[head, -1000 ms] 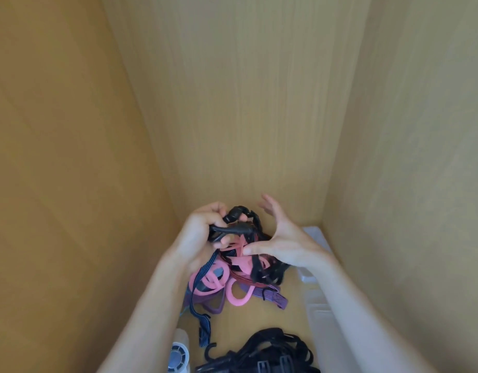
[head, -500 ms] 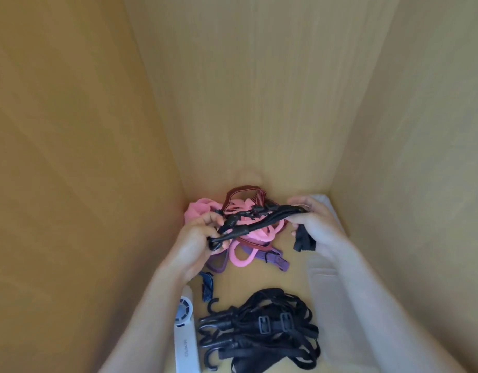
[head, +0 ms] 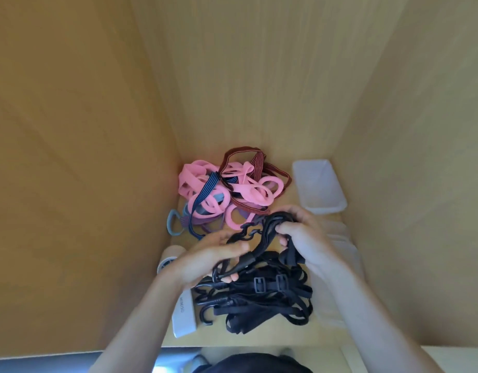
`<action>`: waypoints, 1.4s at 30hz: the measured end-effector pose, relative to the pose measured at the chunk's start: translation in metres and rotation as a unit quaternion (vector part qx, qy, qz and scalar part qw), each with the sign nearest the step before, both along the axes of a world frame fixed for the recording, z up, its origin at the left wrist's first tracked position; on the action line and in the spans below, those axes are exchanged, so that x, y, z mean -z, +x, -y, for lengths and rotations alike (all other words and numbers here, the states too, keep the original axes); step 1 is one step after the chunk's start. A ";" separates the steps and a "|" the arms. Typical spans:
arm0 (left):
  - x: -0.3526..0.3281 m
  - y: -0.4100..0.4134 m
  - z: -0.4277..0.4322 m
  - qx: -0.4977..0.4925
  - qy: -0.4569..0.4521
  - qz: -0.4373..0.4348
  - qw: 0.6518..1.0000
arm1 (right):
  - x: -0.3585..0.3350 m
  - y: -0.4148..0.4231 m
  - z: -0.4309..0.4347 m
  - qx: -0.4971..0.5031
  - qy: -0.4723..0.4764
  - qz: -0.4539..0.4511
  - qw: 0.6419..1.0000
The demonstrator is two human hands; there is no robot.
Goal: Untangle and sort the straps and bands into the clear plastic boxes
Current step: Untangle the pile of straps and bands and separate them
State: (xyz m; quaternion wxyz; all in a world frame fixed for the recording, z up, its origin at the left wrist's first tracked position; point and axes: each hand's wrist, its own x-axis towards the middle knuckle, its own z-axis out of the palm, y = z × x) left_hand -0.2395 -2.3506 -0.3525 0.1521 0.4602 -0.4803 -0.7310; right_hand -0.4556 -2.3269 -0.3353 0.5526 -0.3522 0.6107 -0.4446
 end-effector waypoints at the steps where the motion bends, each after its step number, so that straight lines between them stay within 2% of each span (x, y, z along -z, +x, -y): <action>1: 0.002 -0.001 -0.005 0.026 -0.033 0.038 0.998 | 0.002 0.001 -0.003 0.000 0.003 -0.005 1.000; 4: 0.014 -0.005 -0.019 0.035 -0.171 0.178 0.968 | 0.011 0.004 -0.009 -0.013 0.008 -0.042 0.999; 7: 0.017 -0.001 -0.028 0.032 -0.254 0.281 0.925 | 0.021 0.001 -0.019 -0.056 0.008 -0.151 0.987; 9: 0.018 0.003 -0.030 0.067 -0.265 0.308 0.911 | 0.027 -0.003 -0.029 -0.088 -0.009 -0.263 0.961; 11: 0.021 0.005 -0.032 0.113 -0.288 0.341 0.888 | 0.032 -0.007 -0.037 -0.130 -0.011 -0.376 0.917; 13: 0.025 0.004 -0.034 0.136 -0.307 0.361 0.870 | 0.037 -0.008 -0.044 -0.155 -0.007 -0.429 0.890; 18: 0.041 0.006 -0.035 0.109 -0.308 0.341 0.881 | 0.053 0.004 -0.061 -0.170 -0.035 -0.485 0.857; 22: 0.048 0.004 -0.036 0.128 -0.329 0.362 0.863 | 0.068 0.018 -0.074 -0.202 -0.043 -0.481 0.852; 24: 0.049 0.000 -0.040 0.158 -0.346 0.384 0.841 | 0.076 0.024 -0.077 -0.225 -0.042 -0.512 0.828; 27: 0.053 -0.007 -0.049 0.216 -0.385 0.453 0.774 | 0.084 0.028 -0.077 -0.274 -0.018 -0.560 0.781; 30: 0.060 -0.014 -0.054 0.254 -0.392 0.499 0.730 | 0.089 0.029 -0.075 -0.288 -0.006 -0.589 0.755; 34: 0.075 -0.019 -0.053 0.249 -0.421 0.517 0.703 | 0.093 0.029 -0.066 -0.283 0.006 -0.588 0.758; 38: 0.086 -0.019 -0.055 0.202 -0.450 0.476 0.728 | 0.093 0.026 -0.056 -0.252 0.018 -0.575 0.778; 42: 0.093 -0.020 -0.060 0.185 -0.457 0.485 0.722 | 0.092 0.026 -0.056 -0.243 0.033 -0.584 0.774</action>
